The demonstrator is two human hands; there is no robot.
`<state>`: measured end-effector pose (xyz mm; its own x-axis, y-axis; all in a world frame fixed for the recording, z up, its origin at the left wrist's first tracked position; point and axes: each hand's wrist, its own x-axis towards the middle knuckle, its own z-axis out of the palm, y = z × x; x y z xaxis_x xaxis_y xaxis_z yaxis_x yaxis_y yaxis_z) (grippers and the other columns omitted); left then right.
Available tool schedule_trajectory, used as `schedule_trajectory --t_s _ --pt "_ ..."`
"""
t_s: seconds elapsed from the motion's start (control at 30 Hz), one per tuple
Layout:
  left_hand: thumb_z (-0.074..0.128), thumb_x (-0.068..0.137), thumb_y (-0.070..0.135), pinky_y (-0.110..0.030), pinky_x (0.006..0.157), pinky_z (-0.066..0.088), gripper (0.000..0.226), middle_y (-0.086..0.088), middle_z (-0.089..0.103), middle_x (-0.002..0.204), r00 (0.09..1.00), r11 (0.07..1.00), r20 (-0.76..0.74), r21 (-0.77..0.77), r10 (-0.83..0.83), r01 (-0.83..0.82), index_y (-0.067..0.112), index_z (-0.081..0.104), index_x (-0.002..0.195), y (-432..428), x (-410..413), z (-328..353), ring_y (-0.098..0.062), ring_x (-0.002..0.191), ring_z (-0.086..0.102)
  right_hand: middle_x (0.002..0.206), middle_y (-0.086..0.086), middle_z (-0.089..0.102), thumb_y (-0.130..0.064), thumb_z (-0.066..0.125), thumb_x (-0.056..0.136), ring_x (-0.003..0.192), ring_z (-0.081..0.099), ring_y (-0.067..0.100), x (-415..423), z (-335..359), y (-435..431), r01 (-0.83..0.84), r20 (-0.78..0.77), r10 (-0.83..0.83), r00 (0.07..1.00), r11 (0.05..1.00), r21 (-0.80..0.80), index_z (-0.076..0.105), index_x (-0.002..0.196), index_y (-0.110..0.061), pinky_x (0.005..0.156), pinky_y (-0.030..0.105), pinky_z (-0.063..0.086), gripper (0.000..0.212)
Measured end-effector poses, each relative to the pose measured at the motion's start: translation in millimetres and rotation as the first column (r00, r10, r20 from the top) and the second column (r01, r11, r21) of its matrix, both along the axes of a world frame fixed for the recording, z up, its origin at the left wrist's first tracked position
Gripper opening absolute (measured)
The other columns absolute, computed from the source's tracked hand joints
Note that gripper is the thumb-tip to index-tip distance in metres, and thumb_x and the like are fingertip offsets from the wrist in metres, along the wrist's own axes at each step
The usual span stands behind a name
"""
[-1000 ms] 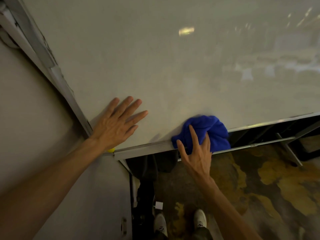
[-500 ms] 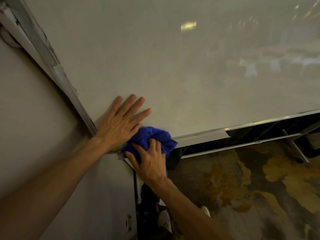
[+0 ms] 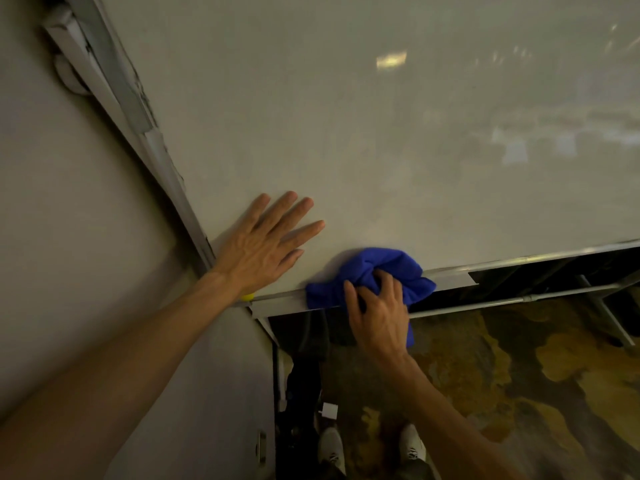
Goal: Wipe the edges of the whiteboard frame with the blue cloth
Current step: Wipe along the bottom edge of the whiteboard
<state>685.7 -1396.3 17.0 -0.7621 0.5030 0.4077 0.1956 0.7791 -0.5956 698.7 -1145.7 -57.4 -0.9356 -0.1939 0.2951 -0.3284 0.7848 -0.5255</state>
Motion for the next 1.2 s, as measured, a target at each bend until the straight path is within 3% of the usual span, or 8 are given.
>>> schedule_trajectory --t_s 0.13,0.27,0.4,0.5,0.7,0.8,1.0,1.2 --pt "0.025 0.104 0.045 -0.051 0.122 -0.014 0.065 -0.008 -0.014 0.168 1.0 0.998 -0.005 0.059 -0.02 0.02 0.028 -0.001 0.162 1.6 0.2 -0.6 -0.03 0.155 -0.012 0.118 0.008 0.055 -0.051 0.045 0.097 0.107 0.053 0.025 21.8 4.7 -37.3 -0.186 -0.034 0.187 0.982 0.982 0.025 0.064 0.118 -0.031 0.073 0.039 0.05 0.035" --pt "0.018 0.105 0.046 -0.051 0.122 -0.016 0.063 -0.009 -0.011 0.168 1.0 0.999 0.02 0.045 -0.007 0.007 0.028 -0.001 0.162 1.4 0.0 -2.2 -0.03 0.155 -0.01 0.119 0.012 0.051 -0.046 0.038 0.099 0.106 0.05 0.029 39.5 11.4 -79.0 -0.274 0.046 0.27 0.962 0.95 0.152 0.044 0.141 -0.041 0.068 0.044 0.051 0.043" --pt "0.018 0.105 0.048 -0.051 0.122 -0.016 0.063 -0.01 -0.013 0.168 1.0 1.0 0.012 0.029 0.004 -0.004 0.029 0.0 0.162 0.5 -0.4 -1.3 -0.03 0.154 -0.013 0.119 0.006 0.051 -0.056 0.04 0.096 0.11 0.05 0.025 33.3 7.7 -72.5 -0.253 0.072 0.244 0.967 0.952 0.175 0.063 0.116 -0.032 0.071 0.041 0.051 0.039" --pt "0.018 0.105 0.048 -0.051 0.122 -0.016 0.063 -0.01 -0.016 0.167 1.0 1.0 0.009 0.008 -0.01 0.01 0.028 -0.002 0.162 1.4 -0.6 1.3 -0.03 0.154 -0.015 0.116 0.004 0.051 -0.06 0.039 0.094 0.108 0.05 0.021 21.1 2.4 -47.4 -0.207 0.04 0.203 0.978 0.965 0.16 0.063 0.107 -0.031 0.071 0.039 0.05 0.041" --pt "0.02 0.106 0.049 -0.049 0.122 -0.015 0.063 -0.01 -0.019 0.166 1.0 1.0 0.01 0.003 -0.006 0.006 0.028 0.001 0.162 1.4 0.5 3.6 -0.03 0.153 -0.017 0.115 0.007 0.051 -0.063 0.043 0.091 0.106 0.05 0.025 -7.7 3.2 5.4 -0.04 0.024 0.037 0.999 0.987 0.157 0.066 0.103 -0.024 0.069 0.034 0.041 0.047" --pt "0.022 0.106 0.048 -0.05 0.123 -0.014 0.063 -0.01 -0.016 0.167 1.0 1.0 0.008 0.01 -0.012 0.012 0.028 0.002 0.162 0.9 0.5 1.8 -0.03 0.154 -0.014 0.113 0.011 0.052 -0.064 0.05 0.086 0.106 0.051 0.03 -21.8 7.8 25.3 0.05 0.053 -0.058 0.997 0.988 0.146 0.068 0.099 -0.019 0.071 0.043 0.049 0.05" --pt "0.021 0.107 0.046 -0.05 0.123 -0.014 0.061 -0.009 -0.012 0.168 1.0 0.999 0.013 0.029 -0.018 0.017 0.028 0.003 0.162 0.1 -1.6 -1.1 -0.03 0.155 -0.011 0.121 0.012 0.046 -0.064 0.06 0.082 0.111 0.047 0.031 -41.0 10.0 58.8 0.175 0.089 -0.191 0.978 0.971 0.164 0.064 0.102 -0.019 0.08 0.05 0.05 0.049" --pt "0.017 0.106 0.051 -0.052 0.123 -0.013 0.062 -0.01 -0.011 0.168 1.0 0.999 -0.009 0.038 -0.004 0.004 0.028 0.003 0.162 2.0 -0.7 -2.5 -0.032 0.155 -0.011 0.126 0.011 0.044 -0.056 0.062 0.084 0.117 0.045 0.031 -24.1 9.6 21.7 0.133 0.076 -0.146 0.986 0.979 0.155 0.058 0.102 -0.02 0.075 0.047 0.05 0.04"
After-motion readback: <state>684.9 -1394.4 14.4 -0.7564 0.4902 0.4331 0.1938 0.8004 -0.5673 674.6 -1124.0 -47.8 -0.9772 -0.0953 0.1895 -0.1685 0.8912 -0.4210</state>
